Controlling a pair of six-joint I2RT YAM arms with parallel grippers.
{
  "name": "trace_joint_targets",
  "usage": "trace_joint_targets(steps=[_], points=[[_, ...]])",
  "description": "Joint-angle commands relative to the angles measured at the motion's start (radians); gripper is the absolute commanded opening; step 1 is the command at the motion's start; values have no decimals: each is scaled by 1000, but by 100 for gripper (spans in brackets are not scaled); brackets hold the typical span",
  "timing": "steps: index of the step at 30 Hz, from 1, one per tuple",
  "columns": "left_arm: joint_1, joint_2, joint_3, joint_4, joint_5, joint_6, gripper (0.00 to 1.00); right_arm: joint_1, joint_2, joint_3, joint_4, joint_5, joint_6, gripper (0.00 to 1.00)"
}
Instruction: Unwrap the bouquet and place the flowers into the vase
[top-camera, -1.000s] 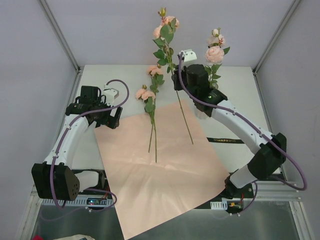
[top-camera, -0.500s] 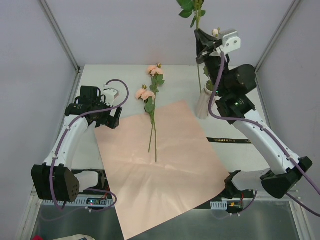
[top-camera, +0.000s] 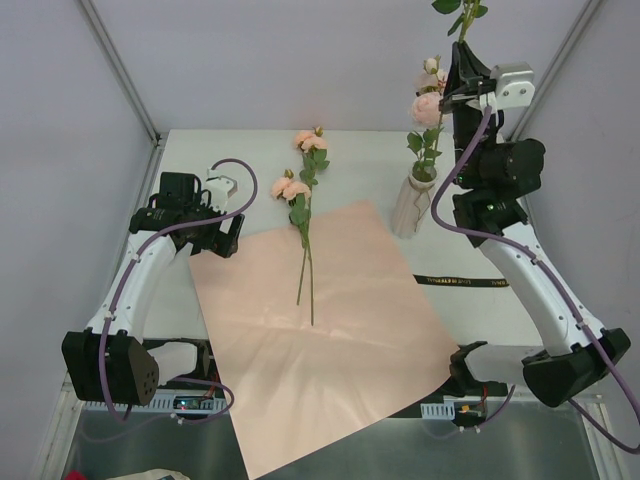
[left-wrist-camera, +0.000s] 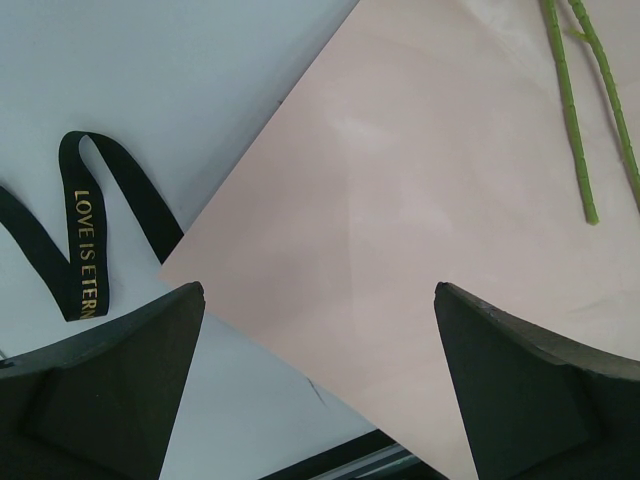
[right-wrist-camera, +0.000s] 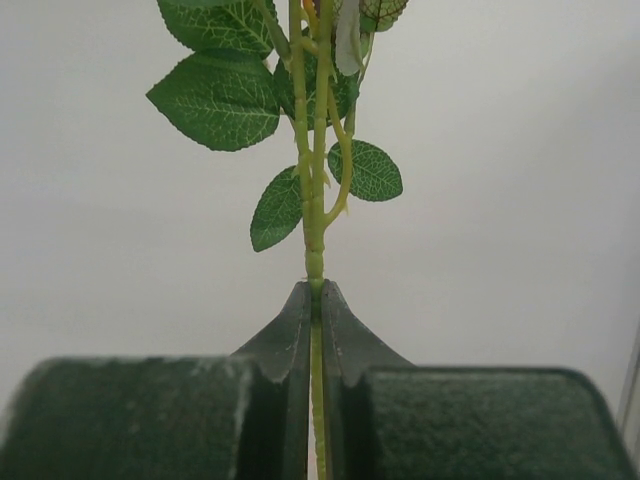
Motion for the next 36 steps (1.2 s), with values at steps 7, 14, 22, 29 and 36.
trace_joint_targets(steps=[7, 14, 22, 29, 36], points=[[14, -23, 26, -34, -23, 20, 99, -86, -63, -103, 181, 57, 88, 1], [14, -16, 39, -39, -23, 21, 99, -119, -64, -153, 210, 95, 176, 1], [14, -13, 34, -40, -23, 23, 99, -129, -66, -192, 217, 116, 205, 1], [14, -22, 30, -40, -22, 26, 99, -131, -84, -294, 213, 147, 217, 1], [14, -34, 22, -40, -24, 24, 99, -129, -121, -379, 185, 187, 257, 33]])
